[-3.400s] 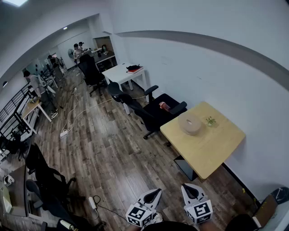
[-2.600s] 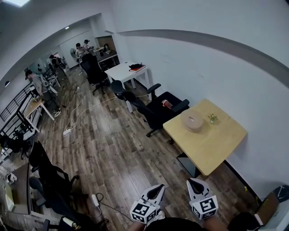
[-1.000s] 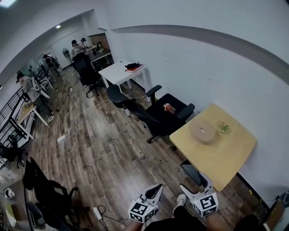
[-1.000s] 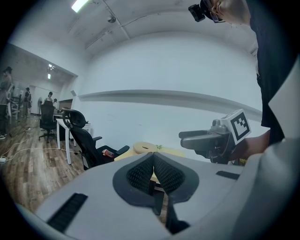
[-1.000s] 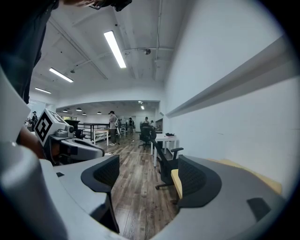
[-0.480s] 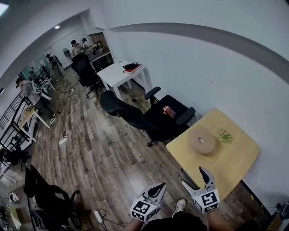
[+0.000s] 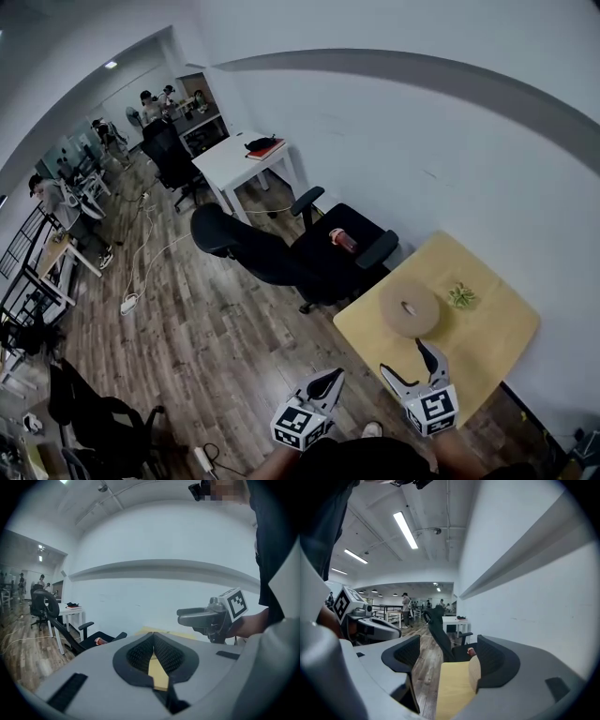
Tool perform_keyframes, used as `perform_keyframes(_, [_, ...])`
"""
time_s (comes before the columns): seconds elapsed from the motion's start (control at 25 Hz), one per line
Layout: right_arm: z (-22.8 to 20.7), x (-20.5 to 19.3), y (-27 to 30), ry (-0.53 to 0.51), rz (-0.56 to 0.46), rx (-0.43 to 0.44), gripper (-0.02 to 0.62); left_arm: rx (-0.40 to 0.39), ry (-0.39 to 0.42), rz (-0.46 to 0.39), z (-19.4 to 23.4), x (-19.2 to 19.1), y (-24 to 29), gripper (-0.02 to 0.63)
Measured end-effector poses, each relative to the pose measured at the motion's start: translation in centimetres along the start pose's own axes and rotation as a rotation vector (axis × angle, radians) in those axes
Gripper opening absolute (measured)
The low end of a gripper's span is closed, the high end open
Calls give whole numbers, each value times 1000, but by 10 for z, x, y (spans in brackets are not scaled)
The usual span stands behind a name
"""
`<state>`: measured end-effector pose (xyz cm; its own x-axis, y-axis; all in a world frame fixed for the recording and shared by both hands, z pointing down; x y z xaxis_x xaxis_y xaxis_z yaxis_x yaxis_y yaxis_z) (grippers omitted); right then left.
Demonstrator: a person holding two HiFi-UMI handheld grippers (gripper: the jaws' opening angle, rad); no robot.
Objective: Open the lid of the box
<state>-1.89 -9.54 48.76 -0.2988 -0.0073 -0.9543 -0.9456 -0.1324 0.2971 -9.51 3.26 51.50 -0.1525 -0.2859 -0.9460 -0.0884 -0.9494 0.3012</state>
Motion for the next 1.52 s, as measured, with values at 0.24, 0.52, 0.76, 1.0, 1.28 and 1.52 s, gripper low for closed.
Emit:
perform_keyframes(0.24, [-31, -2, 14, 29, 29, -34, 387, -12, -5, -8, 12, 8, 28, 20])
perform_keyframes(0.52, [-52, -12, 45, 97, 65, -16, 390, -56, 2, 3, 29, 13, 60, 20])
perform_keyframes(0.76, [-73, -16, 74, 137, 100, -48, 391, -102, -9, 1, 60, 23, 87, 20])
perform_keyframes(1.0, [-87, -36, 111, 80, 212, -55, 391, -174, 4, -3, 88, 38, 118, 20])
perform_keyframes(1.28, [-103, -72, 151, 25, 405, -26, 394, -233, -4, 11, 117, 39, 152, 20])
perform_keyframes(1.52, [-112, -104, 177, 26, 548, 0, 394, -278, -25, 18, 134, 38, 169, 20])
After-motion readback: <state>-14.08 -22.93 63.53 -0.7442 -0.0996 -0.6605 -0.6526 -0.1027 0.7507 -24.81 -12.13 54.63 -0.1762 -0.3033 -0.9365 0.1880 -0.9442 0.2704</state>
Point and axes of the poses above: the fingertips, and each gripper's own axes: y forward along the fingers, z to its left, x out of its top, the point moved 2 cm from there along -y, backward along the fingers, and after that the axes turned 5 degrees about z, right-handed, at the moved point
